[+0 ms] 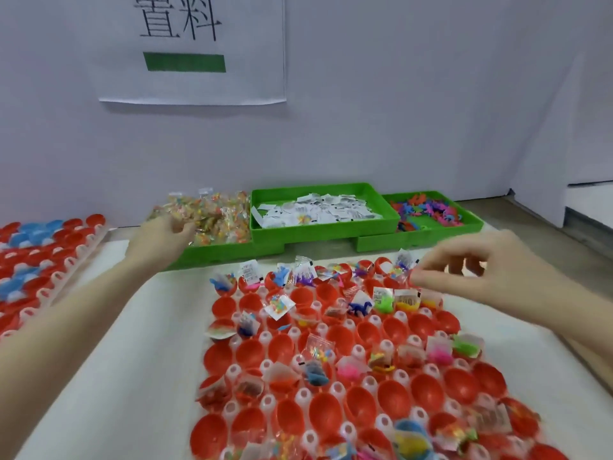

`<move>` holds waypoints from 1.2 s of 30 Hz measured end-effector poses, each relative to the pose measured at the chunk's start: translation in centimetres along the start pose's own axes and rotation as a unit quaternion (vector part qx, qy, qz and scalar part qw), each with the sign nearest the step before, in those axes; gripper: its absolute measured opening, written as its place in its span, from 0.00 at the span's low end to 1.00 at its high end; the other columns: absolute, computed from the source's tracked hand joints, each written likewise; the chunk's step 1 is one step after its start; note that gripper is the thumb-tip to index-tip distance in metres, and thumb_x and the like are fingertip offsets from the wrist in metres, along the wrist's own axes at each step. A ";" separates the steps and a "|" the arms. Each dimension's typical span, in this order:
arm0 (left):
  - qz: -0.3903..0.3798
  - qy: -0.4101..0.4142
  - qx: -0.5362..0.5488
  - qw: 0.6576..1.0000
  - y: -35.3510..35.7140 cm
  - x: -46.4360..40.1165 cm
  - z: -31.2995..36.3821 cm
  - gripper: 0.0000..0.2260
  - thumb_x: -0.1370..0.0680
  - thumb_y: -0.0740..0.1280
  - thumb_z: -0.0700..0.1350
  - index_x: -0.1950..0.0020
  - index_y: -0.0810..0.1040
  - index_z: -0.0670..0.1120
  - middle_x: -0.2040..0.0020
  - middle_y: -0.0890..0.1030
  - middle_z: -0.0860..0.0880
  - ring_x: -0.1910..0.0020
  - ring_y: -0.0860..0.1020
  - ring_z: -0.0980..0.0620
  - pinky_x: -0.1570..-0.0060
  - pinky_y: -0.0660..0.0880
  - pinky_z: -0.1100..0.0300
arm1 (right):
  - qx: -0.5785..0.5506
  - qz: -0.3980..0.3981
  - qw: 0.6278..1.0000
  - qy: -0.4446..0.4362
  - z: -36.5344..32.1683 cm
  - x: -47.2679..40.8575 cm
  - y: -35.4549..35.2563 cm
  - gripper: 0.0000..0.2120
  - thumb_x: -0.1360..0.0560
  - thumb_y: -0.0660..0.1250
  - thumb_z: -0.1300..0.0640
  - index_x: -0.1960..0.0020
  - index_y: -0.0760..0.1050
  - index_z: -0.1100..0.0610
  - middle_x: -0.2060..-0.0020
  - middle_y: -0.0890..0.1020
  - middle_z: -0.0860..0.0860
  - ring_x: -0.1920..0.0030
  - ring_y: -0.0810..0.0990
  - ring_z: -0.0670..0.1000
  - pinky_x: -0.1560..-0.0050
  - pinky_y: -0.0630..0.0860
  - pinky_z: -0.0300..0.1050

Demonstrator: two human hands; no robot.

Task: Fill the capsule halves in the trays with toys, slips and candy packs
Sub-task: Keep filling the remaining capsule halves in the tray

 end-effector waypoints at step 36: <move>0.140 0.037 -0.034 0.989 2.9 -2.7 -0.1 0.10 0.21 0.61 0.44 0.54 0.73 0.37 0.56 0.79 0.39 0.57 0.74 0.39 0.57 0.71 0.48 | -0.052 0.195 0.970 0.134 11.3 -17.7 4.1 0.14 0.24 0.53 0.67 0.49 0.77 0.63 0.67 0.78 0.52 0.73 0.71 0.49 0.72 0.68 0.38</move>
Point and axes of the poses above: each hand's wrist, its own x-axis away from the middle knuckle, its own y-axis out of the palm, z = x × y, the point moved 1 cm from there along -x, towards the middle knuckle
